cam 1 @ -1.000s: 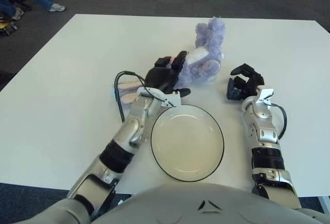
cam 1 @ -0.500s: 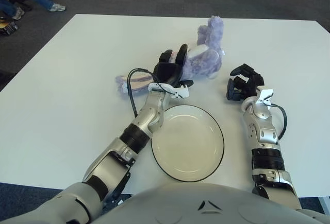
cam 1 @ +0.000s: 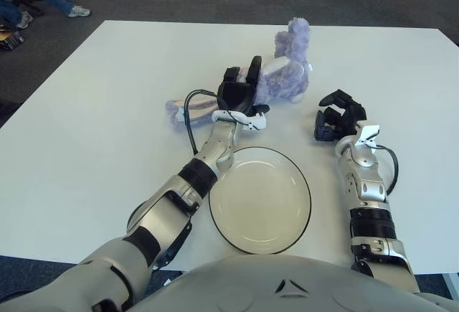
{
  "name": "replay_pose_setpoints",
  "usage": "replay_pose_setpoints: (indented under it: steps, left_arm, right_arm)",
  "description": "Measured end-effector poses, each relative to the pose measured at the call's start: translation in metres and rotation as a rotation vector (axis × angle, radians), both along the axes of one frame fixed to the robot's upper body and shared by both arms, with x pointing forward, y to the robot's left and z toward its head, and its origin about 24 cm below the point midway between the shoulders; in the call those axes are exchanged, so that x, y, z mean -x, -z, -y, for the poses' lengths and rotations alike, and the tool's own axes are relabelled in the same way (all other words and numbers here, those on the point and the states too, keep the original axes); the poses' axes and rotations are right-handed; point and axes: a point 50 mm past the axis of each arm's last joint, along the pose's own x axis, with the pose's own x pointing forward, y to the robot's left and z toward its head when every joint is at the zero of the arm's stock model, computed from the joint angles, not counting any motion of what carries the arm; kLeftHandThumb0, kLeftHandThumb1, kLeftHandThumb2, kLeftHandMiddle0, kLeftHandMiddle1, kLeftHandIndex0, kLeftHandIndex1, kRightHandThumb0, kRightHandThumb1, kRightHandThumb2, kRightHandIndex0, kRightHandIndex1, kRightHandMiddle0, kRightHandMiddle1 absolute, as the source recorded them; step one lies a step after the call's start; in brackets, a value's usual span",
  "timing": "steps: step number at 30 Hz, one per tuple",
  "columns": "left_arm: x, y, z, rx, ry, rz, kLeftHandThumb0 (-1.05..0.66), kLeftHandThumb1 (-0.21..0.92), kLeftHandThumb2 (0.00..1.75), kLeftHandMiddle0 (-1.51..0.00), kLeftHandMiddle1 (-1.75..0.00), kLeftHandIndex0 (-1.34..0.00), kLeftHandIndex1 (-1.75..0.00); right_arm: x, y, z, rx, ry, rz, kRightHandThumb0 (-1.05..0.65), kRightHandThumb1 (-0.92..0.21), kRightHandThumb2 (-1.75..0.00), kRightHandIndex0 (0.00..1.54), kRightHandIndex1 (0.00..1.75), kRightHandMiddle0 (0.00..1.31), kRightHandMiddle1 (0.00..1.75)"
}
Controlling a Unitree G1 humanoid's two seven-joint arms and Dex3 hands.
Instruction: Put the doll into the plate.
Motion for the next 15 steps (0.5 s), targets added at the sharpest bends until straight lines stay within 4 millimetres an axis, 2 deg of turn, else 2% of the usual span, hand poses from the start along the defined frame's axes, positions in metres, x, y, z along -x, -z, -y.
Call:
replay_pose_setpoints:
  steps: [5,9,12,13,15]
  left_arm:
    - [-0.004,0.002,0.001,-0.054,-0.004,-0.001,-0.99,0.92,0.53,-0.10,-1.40,0.00,-0.20]
    - [-0.008,0.005,0.001,-0.097,-0.009,0.002,-0.90,0.92,0.44,-0.12,-1.56,0.00,-0.35]
    - [-0.010,0.007,0.000,-0.112,-0.015,0.008,-0.80,0.83,0.47,-0.15,-1.64,0.00,-0.59]
    - [-0.011,0.007,-0.001,-0.116,-0.015,0.010,-0.79,0.82,0.48,-0.16,-1.65,0.00,-0.61]
    - [-0.012,0.008,-0.001,-0.121,-0.015,0.014,-0.72,0.70,0.60,-0.19,-1.69,0.00,-0.78]
  right_arm:
    - [0.000,0.000,0.000,0.000,-0.001,0.002,-0.02,0.08,-1.66,0.90,1.75,0.84,1.43]
    - [0.000,0.000,-0.001,0.001,-0.004,0.002,-0.02,0.07,-1.66,0.90,1.75,0.83,1.44]
    - [0.000,0.000,-0.001,0.001,-0.005,0.001,-0.02,0.07,-1.66,0.90,1.75,0.83,1.44]
    - [0.000,0.000,-0.001,0.001,-0.005,0.001,-0.02,0.07,-1.66,0.90,1.75,0.83,1.44]
    - [0.001,0.000,-0.001,0.001,-0.005,0.001,-0.02,0.07,-1.66,0.90,1.75,0.83,1.44]
